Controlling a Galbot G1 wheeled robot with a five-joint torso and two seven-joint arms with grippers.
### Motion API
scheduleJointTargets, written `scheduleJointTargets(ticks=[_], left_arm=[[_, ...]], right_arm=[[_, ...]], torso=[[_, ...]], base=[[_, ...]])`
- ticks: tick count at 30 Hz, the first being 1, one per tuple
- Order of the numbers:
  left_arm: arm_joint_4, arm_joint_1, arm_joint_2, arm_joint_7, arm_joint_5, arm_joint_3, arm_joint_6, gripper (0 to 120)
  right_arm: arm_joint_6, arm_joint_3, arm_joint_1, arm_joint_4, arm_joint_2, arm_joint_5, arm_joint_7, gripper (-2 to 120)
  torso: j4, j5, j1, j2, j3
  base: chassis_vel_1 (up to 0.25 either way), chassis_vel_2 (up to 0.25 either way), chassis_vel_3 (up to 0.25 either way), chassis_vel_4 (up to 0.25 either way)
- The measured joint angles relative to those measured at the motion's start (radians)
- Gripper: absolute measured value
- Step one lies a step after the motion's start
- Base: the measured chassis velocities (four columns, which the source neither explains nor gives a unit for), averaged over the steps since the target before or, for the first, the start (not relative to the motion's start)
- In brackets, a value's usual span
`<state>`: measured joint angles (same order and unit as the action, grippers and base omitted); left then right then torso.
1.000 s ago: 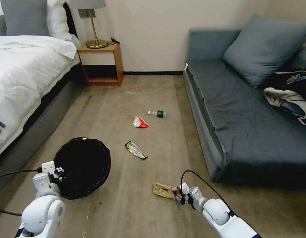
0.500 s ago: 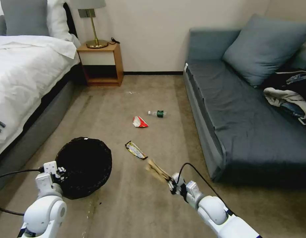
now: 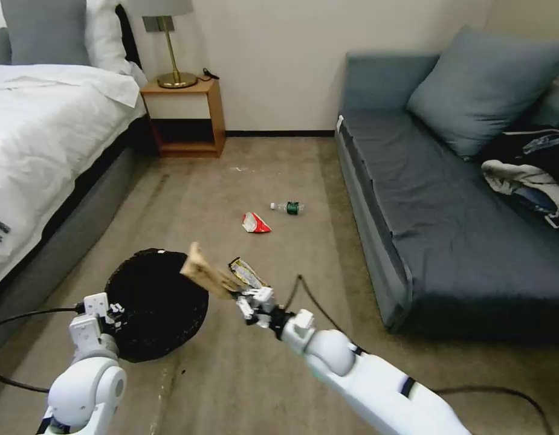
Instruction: Pick up the trash bin, then pick up the garbage on the floor and place it into the trash bin.
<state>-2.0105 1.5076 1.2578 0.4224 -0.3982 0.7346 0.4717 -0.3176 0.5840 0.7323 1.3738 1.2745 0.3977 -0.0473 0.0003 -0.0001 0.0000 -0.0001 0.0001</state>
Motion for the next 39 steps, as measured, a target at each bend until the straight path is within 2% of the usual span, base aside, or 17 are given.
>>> scheduleJointTargets(ticks=[7, 20, 22, 23, 26, 28, 30, 32, 34, 39], left_arm=[[-0.016, 0.002, 0.023, -0.001, 0.011, -0.002, 0.0, 3], [-0.03, 0.004, 0.038, -0.002, 0.014, -0.003, 0.003, 3], [-0.035, 0.007, 0.038, -0.002, 0.014, -0.001, 0.003, 3], [-0.035, 0.007, 0.038, -0.002, 0.014, -0.001, 0.003, 3], [-0.04, 0.012, 0.039, -0.003, 0.014, 0.001, 0.004, 3], [-0.041, 0.012, 0.039, -0.003, 0.013, 0.002, 0.004, 3], [-0.044, 0.013, 0.039, -0.003, 0.012, 0.004, 0.004, 3], [-0.046, 0.014, 0.039, -0.003, 0.011, 0.005, 0.004, 3], [-0.046, 0.014, 0.036, -0.003, 0.009, 0.008, 0.005, 3], [-0.046, 0.014, 0.033, -0.003, 0.008, 0.011, 0.005, 3]], right_arm=[[0.003, 0.069, -0.03, -0.048, 0.052, -0.013, 0.044, 0], [0.107, 0.068, -0.006, -0.039, 0.096, -0.046, 0.13, 0], [0.13, 0.065, -0.006, -0.017, 0.097, -0.034, 0.148, 8], [0.13, 0.065, -0.006, -0.017, 0.097, -0.034, 0.148, 8], [0.16, 0.061, -0.009, 0.025, 0.092, -0.019, 0.155, 22], [0.168, 0.059, -0.01, 0.037, 0.09, -0.013, 0.156, 26], [0.183, 0.052, -0.009, 0.064, 0.081, 0.001, 0.158, 38], [0.184, 0.046, -0.006, 0.074, 0.075, 0.003, 0.158, 41], [0.168, 0.02, 0.012, 0.096, 0.052, 0.005, 0.144, 52], [0.111, -0.017, 0.038, 0.107, 0.019, -0.006, 0.124, 62]], torso=[[-0.0003, -0.0001, 0.0, 0.0, 0.0], [-0.0003, 0.0, 0.0, 0.0, 0.0], [-0.0003, 0.0001, 0.0, 0.0, 0.0], [-0.0003, 0.0001, 0.0, 0.0, 0.0], [-0.0002, 0.0001, 0.0, 0.0, 0.0], [-0.0002, 0.0001, 0.0, 0.0, 0.0], [-0.0002, 0.0001, 0.0, 0.0, 0.0], [-0.0002, 0.0001, 0.0, 0.0, 0.0], [-0.0002, 0.0002, 0.0, 0.0, 0.0], [-0.0002, 0.0003, 0.0, 0.0, 0.0]], base=[[0.0, 0.0, 0.0, 0.0], [0.0, 0.0, 0.0, 0.0], [0.0, 0.0, 0.0, 0.0], [0.0, 0.0, 0.0, 0.0], [0.0, 0.0, 0.0, 0.0], [0.0, 0.0, 0.0, 0.0], [0.0, 0.0, 0.0, 0.0], [0.0, 0.0, 0.0, 0.0], [0.0, 0.0, 0.0, 0.0], [0.0, 0.0, 0.0, 0.0]])
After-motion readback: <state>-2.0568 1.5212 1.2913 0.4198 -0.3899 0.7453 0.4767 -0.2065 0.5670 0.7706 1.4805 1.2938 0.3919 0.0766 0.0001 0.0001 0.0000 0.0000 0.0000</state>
